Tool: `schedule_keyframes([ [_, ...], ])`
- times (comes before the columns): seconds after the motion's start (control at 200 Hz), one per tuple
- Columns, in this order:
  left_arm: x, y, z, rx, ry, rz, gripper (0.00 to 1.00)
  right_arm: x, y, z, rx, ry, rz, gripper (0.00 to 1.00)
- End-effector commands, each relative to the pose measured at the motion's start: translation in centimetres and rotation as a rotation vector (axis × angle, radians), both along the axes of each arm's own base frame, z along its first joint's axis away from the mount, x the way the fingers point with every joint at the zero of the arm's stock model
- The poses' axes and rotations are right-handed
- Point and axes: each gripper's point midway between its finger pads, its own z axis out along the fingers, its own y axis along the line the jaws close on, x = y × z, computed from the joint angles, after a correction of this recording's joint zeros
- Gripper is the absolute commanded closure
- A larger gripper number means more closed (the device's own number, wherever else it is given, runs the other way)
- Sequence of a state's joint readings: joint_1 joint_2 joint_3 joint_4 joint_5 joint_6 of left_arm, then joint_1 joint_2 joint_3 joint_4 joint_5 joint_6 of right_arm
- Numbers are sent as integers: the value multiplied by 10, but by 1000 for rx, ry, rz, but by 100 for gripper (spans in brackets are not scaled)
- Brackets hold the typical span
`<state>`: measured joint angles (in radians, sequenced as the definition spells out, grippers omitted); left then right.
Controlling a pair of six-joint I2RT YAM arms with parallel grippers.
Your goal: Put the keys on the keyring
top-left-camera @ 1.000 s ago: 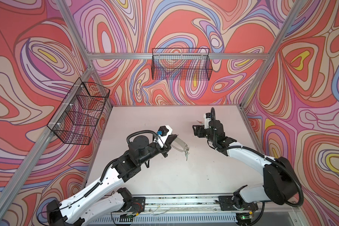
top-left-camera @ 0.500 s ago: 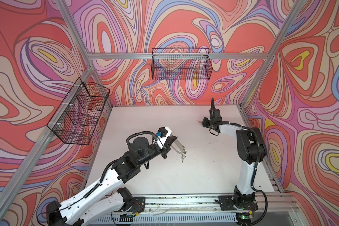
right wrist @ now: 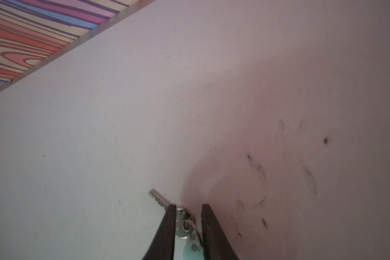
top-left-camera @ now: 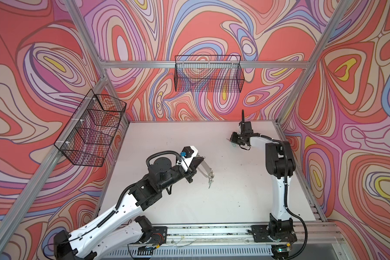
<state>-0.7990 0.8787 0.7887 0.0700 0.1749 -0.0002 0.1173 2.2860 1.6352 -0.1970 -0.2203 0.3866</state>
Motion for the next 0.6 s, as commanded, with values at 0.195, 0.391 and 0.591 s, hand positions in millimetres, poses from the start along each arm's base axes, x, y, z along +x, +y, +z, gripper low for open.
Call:
schedule_keyframes([
  [0.195, -1, -1, 8, -21, -31, -6, 100, -10, 5, -10, 32, 42, 22, 93],
  [0.391, -2, 0, 10, -24, -36, -4, 100, -14, 4, 6, 35, 8, 28, 100],
  [0.591, -3, 0, 15, -31, -42, -12, 100, -38, 4, 39, 56, -47, 24, 100],
])
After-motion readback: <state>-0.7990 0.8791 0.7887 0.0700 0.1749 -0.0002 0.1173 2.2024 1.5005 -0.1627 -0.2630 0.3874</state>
